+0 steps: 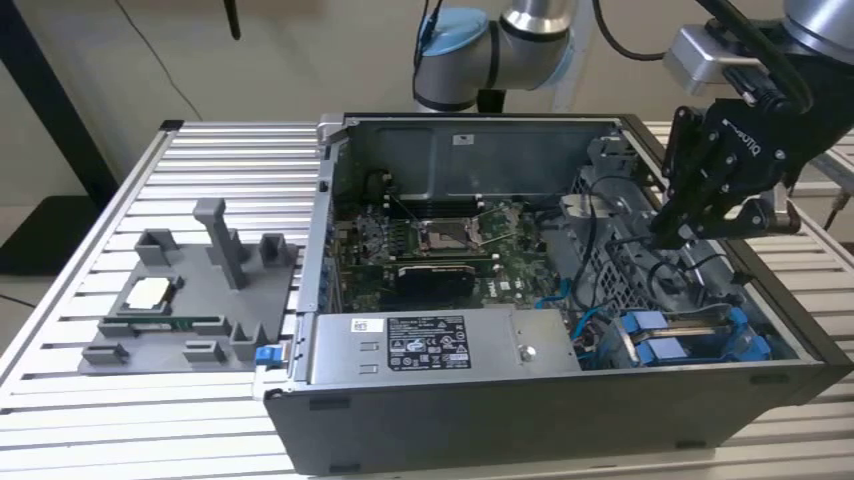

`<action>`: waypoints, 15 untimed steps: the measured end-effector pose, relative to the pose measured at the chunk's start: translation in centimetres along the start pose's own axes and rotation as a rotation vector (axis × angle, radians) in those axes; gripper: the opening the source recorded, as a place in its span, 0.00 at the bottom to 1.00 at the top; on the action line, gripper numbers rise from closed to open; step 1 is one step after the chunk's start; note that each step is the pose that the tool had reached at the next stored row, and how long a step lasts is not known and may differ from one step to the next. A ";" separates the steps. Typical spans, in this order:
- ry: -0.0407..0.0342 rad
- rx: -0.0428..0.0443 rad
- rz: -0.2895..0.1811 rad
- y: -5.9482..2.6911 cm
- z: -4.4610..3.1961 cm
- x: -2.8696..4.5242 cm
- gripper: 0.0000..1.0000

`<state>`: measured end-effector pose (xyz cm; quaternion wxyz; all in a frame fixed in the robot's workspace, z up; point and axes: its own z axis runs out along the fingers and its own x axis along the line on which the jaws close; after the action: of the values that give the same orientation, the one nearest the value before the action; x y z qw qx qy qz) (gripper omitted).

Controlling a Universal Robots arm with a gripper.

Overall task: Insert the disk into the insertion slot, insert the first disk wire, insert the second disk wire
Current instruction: 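Insert the first disk wire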

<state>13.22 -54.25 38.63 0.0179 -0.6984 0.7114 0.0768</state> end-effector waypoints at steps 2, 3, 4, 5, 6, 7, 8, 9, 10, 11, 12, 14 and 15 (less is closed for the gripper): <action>-0.0247 -0.0006 -0.002 0.00 0.00 0.03 0.27; -0.0407 -0.0010 -0.003 0.00 0.00 0.04 0.27; -0.0574 -0.0014 -0.005 0.00 0.02 0.04 0.27; -0.0757 -0.0018 -0.006 -0.01 0.03 0.05 0.27; -0.0918 -0.0022 -0.008 -0.01 0.04 0.05 0.25; -0.1036 -0.0025 -0.008 -0.01 0.06 0.06 0.25; -0.1099 -0.0026 -0.009 -0.01 0.06 0.05 0.25; -0.1110 -0.0026 -0.009 -0.01 0.06 0.05 0.19; -0.1104 -0.0035 -0.009 0.00 0.06 0.05 0.19; -0.1078 -0.0043 -0.010 0.00 0.06 0.05 0.19; -0.1000 -0.0050 -0.013 0.00 0.06 0.05 0.19; -0.0818 -0.0070 -0.024 -0.01 0.09 0.06 0.19; -0.0734 -0.0084 -0.032 -0.01 0.10 0.06 0.19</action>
<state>13.22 -54.29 38.52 0.0423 -0.7064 0.6987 0.1051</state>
